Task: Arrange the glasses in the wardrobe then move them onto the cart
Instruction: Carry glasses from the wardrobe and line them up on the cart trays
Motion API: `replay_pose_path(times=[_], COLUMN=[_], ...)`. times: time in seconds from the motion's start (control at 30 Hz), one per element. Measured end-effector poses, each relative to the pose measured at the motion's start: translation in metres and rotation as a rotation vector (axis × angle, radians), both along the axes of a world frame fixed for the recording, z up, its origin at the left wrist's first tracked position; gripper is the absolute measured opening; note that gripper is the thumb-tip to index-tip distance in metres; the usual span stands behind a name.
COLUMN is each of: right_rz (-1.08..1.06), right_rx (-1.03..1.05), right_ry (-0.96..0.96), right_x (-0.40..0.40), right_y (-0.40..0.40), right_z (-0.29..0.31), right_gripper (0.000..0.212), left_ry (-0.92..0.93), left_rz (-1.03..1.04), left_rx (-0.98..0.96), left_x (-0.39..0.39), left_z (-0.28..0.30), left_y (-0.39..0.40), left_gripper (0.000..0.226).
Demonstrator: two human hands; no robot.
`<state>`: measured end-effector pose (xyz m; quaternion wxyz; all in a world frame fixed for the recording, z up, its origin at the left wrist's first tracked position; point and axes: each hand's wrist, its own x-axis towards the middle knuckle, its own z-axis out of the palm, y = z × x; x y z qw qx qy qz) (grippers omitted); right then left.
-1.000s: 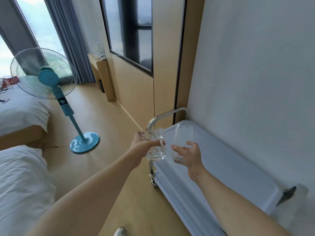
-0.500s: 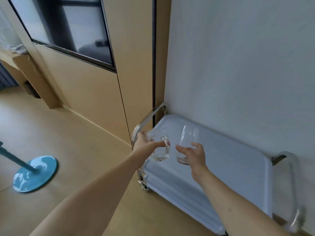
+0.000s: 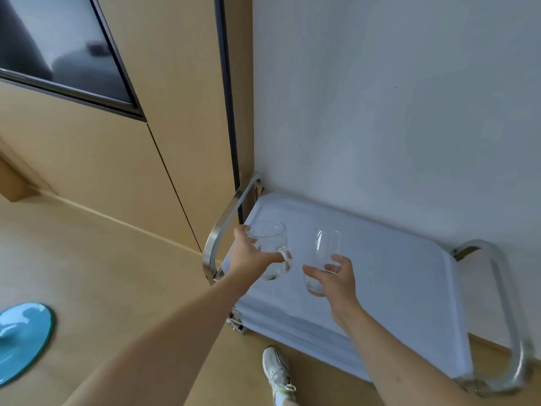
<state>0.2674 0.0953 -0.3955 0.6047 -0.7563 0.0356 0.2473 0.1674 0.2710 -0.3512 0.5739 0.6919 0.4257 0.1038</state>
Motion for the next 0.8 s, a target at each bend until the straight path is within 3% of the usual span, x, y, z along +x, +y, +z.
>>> replay_pose_path(times=[0.13,0.47,0.8], right_rz=[0.005,0.014,0.006], right_rx=[-0.01,-0.058,-0.092], right_ry=[0.006,0.041,0.03], right_x=[0.028,0.112,0.149], right_y=[0.019,0.072,0.103], right_z=[-0.02,-0.06,-0.084], right_gripper=[0.081,0.08,0.078], left_ry=[0.015,0.135,0.192], left_rz=[-0.001,0.043,0.06], left_rx=[0.039,0.068,0.108], left_x=[0.035,0.127,0.184], left_z=[-0.013,-0.053,-0.087], left_y=[0.019,0.065,0.095], left_gripper=[0.113,0.102,0.108])
